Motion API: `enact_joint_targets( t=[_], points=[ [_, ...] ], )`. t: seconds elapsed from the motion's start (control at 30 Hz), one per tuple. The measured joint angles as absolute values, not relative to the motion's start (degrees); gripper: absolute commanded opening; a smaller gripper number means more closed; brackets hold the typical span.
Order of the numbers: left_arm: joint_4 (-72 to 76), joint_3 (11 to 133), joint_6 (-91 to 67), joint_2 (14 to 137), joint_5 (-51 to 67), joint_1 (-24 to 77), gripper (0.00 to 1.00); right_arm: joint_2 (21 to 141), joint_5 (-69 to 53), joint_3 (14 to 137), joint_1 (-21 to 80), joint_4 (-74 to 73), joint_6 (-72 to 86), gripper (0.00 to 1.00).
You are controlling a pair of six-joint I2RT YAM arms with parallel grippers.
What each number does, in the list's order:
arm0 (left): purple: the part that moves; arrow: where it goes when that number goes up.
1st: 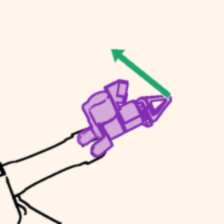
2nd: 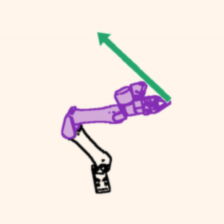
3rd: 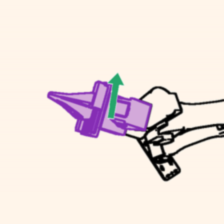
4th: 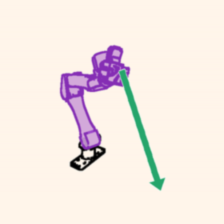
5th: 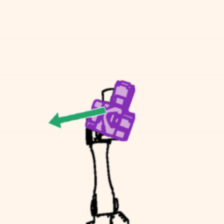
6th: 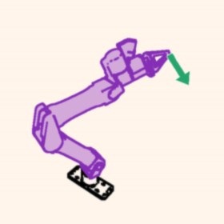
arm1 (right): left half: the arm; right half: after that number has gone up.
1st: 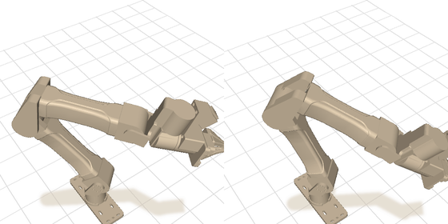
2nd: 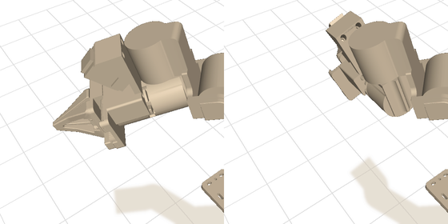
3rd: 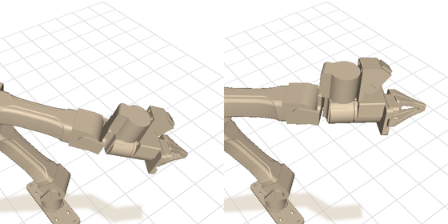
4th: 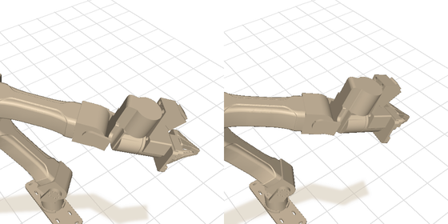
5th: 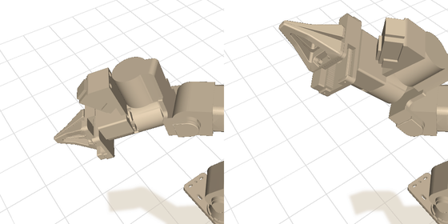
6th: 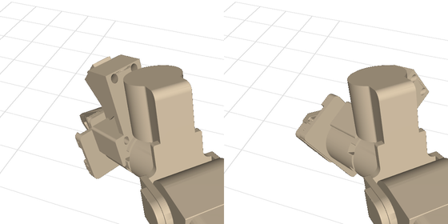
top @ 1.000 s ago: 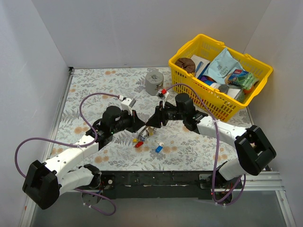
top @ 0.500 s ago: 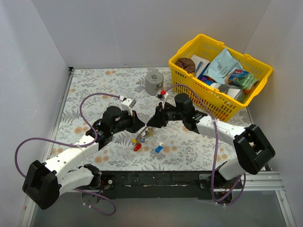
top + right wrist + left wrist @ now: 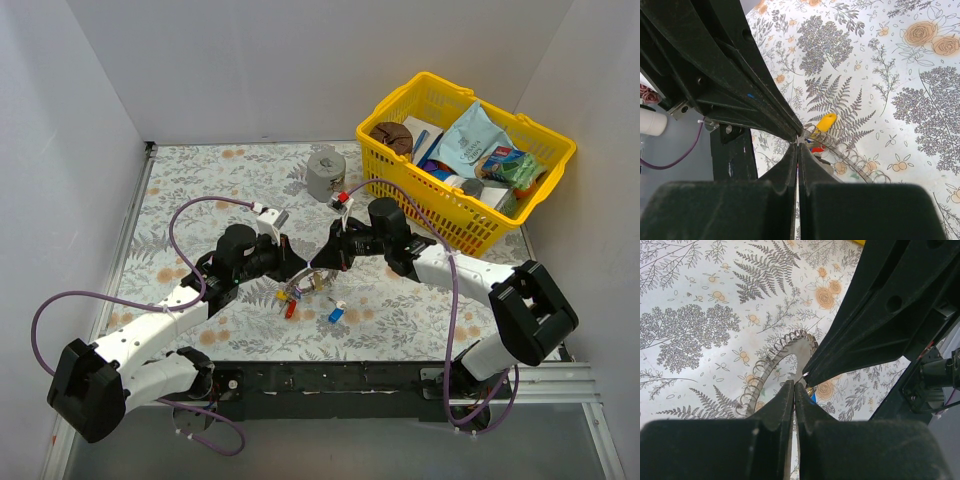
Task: Put the keys on the keyring
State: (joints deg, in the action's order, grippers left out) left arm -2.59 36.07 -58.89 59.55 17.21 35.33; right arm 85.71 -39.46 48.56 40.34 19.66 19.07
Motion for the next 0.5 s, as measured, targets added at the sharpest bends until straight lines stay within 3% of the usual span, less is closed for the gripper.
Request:
enact_joint_targets(
  t=[0.1,0.13,0.23,0.5],
  points=[
    [-2.5,36.1,-58.8,59.5,17.2,35.3,0.32,86.0,-39.8,48.6,40.2,19.9,19.0,0.01],
    [-2.4,36.1,-59.0,59.5,17.2,35.3,0.47,86.1,-39.9,48.6,40.2,19.9,19.0,0.01],
    [-1.8,36.3,-59.4,58.4,16.7,35.3,0.67,86.4,-40.6,48.6,40.2,19.9,18.5,0.01],
    [-0.8,36.4,-61.1,53.4,11.9,35.3,0.93,86.5,-38.9,49.0,40.2,17.3,14.1,0.01]
  ],
)
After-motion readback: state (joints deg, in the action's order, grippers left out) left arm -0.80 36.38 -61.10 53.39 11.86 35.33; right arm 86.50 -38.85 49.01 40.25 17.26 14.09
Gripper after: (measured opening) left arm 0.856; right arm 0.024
